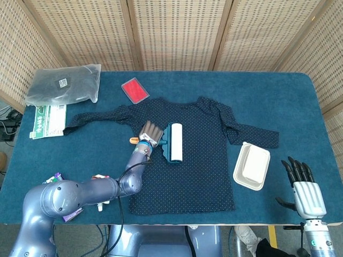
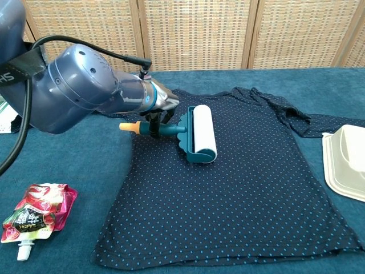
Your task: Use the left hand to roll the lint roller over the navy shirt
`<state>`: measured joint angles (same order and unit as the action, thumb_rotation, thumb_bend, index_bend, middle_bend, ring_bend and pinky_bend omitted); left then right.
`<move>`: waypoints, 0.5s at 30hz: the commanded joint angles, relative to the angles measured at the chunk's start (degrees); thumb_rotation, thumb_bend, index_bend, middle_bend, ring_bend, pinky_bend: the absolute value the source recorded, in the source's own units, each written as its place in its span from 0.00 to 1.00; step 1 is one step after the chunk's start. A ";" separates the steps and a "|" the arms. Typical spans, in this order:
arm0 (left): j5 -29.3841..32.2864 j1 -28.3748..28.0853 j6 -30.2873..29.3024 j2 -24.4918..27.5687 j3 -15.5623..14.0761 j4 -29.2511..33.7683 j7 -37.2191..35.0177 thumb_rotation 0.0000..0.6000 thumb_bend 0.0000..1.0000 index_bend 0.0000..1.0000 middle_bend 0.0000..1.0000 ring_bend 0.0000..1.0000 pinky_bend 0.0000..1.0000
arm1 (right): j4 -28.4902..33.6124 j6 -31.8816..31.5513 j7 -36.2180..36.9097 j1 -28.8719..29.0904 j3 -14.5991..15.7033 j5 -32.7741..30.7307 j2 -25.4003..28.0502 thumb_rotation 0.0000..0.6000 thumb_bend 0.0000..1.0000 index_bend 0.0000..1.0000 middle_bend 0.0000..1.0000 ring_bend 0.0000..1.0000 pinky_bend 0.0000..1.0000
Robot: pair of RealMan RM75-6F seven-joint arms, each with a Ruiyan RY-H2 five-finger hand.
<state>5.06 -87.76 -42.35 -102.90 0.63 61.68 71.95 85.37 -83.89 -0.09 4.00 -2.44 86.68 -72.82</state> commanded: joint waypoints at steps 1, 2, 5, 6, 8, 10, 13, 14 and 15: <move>-0.74 0.88 -1.12 1.70 -0.44 1.89 -0.04 1.00 0.53 0.85 0.89 0.73 0.68 | 0.06 -0.04 -0.21 0.03 0.05 0.15 -0.06 1.00 0.12 0.00 0.00 0.00 0.00; -1.08 1.27 -1.48 2.45 -0.54 2.78 -0.30 1.00 0.53 0.85 0.89 0.73 0.68 | 0.08 -0.04 -0.31 0.04 0.10 0.20 -0.09 1.00 0.12 0.00 0.00 0.00 0.00; -2.82 2.74 -2.85 5.22 -1.67 6.35 -0.88 1.00 0.53 0.85 0.89 0.73 0.68 | 0.20 0.04 -0.66 0.05 0.28 0.35 -0.18 1.00 0.12 0.00 0.00 0.00 0.00; -3.73 3.90 -3.82 6.95 -2.88 8.54 -1.25 1.00 0.53 0.85 0.89 0.73 0.68 | 0.31 -0.04 -0.90 0.06 0.44 0.67 -0.25 1.00 0.12 0.00 0.00 0.00 0.00; -5.73 5.93 -4.96 10.27 -4.25 12.83 -2.85 1.00 0.53 0.85 0.89 0.73 0.68 | 0.45 -0.16 -1.44 0.05 0.76 1.19 -0.41 1.00 0.12 0.00 0.00 0.00 0.00; -7.06 6.89 -5.32 11.80 -4.72 14.59 -3.89 1.00 0.53 0.85 0.89 0.73 0.68 | 0.53 -0.15 -1.71 0.05 0.91 1.37 -0.50 1.00 0.12 0.00 0.00 0.00 0.00; -9.03 8.55 -6.07 14.17 -5.81 16.72 -5.37 1.00 0.53 0.85 0.89 0.73 0.68 | 0.75 -0.12 -2.21 0.06 1.28 1.87 -0.68 1.00 0.12 0.00 0.00 0.00 0.00; -9.46 8.90 -6.19 14.65 -6.03 17.13 -5.69 1.00 0.53 0.85 0.89 0.73 0.68 | 0.79 -0.16 -2.30 0.06 1.35 2.01 -0.72 1.00 0.12 0.00 0.00 0.00 0.00; -10.07 9.39 -6.39 15.34 -6.34 17.69 -6.15 1.00 0.53 0.85 0.89 0.73 0.68 | 0.83 -0.18 -2.43 0.08 1.45 2.19 -0.80 1.00 0.12 0.00 0.00 0.00 0.00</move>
<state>-4.19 -79.05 -48.20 -88.42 -5.04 78.53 66.57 86.15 -84.05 -2.44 4.07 -1.05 88.78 -73.56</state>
